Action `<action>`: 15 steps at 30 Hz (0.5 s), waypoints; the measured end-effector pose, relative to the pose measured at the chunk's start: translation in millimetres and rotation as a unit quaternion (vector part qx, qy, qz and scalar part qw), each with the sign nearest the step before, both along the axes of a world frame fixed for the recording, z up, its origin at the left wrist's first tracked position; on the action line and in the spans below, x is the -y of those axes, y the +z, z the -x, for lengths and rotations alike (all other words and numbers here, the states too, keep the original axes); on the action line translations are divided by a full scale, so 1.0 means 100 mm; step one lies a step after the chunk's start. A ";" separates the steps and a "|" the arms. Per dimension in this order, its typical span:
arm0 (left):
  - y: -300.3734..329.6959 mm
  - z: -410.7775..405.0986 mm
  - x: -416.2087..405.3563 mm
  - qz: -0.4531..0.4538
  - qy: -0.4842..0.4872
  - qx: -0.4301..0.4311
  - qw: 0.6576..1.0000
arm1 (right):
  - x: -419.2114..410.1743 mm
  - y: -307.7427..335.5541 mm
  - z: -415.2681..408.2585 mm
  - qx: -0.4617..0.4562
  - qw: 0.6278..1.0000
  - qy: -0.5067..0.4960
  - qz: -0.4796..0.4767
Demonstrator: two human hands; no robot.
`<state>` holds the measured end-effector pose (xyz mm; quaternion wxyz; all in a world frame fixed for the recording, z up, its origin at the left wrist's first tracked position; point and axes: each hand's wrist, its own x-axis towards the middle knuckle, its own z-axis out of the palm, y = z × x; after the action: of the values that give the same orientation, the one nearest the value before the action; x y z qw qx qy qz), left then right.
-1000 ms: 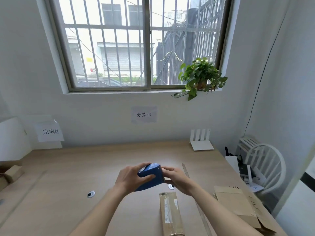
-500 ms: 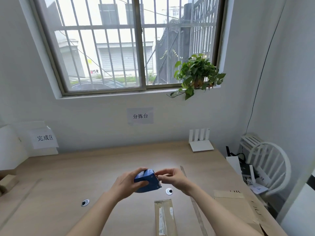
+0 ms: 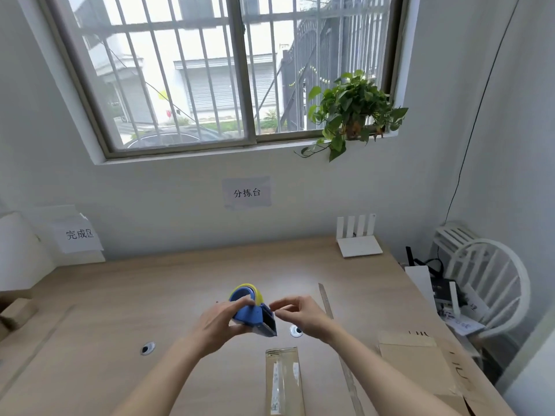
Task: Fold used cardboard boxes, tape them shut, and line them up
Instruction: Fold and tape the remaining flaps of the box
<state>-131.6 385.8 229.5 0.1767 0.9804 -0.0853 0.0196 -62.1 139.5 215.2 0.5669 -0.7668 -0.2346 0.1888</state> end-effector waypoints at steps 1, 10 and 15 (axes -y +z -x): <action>-0.01 -0.02 0.01 0.000 -0.006 0.005 1.000 | -0.02 -0.02 -0.01 0.009 1.000 0.003 0.007; -0.09 -0.11 -0.02 -0.014 -0.056 0.023 0.998 | -0.18 -0.19 -0.07 0.054 0.998 -0.019 0.031; -0.14 -0.08 -0.02 -0.030 -0.069 0.030 0.997 | -0.18 -0.30 -0.05 0.037 0.999 -0.029 0.020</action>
<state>-123.5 388.2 215.6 0.1456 0.9759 -0.1588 0.0338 -57.2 157.9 185.2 0.5471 -0.7911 -0.2298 0.1483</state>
